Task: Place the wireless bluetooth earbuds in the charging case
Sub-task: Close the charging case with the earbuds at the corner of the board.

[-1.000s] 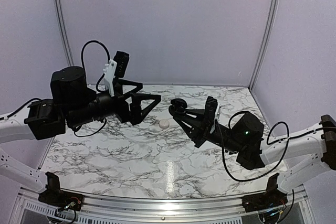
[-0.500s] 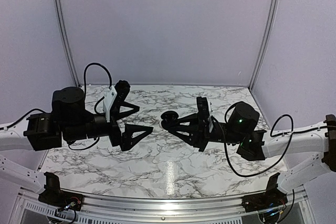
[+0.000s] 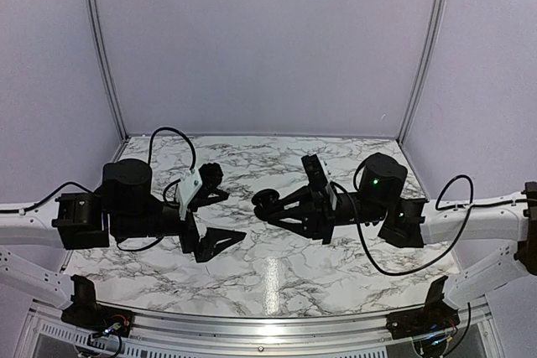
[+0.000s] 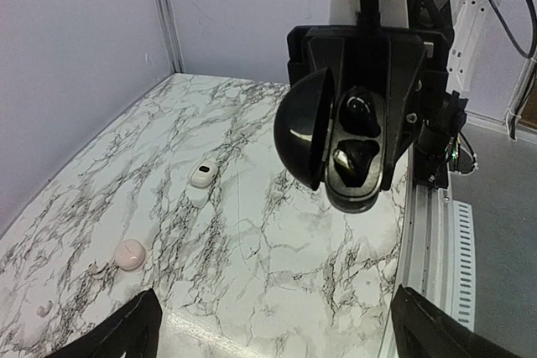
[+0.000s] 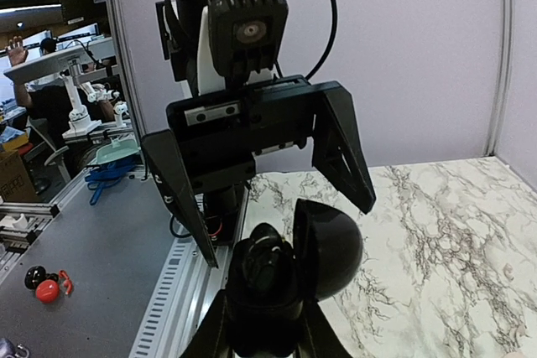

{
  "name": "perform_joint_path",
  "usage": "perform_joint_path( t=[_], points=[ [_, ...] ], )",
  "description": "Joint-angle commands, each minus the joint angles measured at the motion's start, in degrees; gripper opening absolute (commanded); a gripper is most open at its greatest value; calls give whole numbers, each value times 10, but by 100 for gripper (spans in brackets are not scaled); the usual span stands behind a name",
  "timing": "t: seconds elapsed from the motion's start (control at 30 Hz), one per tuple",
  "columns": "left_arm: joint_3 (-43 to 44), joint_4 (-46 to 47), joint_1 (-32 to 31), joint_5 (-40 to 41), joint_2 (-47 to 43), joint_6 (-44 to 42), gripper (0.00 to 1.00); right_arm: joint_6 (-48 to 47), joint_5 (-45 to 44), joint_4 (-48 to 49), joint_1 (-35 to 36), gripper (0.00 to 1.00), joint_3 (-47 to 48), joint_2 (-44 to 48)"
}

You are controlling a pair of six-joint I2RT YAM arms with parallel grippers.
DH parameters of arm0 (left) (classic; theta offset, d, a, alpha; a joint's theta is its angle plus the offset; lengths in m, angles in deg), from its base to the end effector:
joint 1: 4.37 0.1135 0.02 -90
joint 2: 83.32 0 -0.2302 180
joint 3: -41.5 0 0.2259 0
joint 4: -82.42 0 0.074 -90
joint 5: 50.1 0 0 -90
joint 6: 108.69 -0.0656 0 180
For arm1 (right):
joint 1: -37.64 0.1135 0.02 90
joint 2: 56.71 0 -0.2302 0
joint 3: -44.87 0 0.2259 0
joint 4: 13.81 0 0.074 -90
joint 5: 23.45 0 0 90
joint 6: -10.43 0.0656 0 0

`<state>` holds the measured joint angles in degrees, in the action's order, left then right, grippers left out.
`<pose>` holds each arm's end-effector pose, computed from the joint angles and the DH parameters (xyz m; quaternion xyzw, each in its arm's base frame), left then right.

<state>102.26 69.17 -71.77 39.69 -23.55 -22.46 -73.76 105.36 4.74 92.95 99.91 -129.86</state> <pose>0.1021 -0.2460 0.2867 0.4540 0.6325 -0.3320 0.5325 0.1330 0.2644 0.2646 -0.4923 0.5046 0.5419 0.4575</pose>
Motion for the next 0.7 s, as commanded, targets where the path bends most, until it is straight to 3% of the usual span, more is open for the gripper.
perform_joint_path(
  t=[0.0,0.67],
  points=[
    [-8,42,-1,-31,9,-29,99,12,35,-25,-4,0,38,4],
    [22,67,-25,-56,60,-88,99,14,90,-54,8,0,76,-48]
  ],
)
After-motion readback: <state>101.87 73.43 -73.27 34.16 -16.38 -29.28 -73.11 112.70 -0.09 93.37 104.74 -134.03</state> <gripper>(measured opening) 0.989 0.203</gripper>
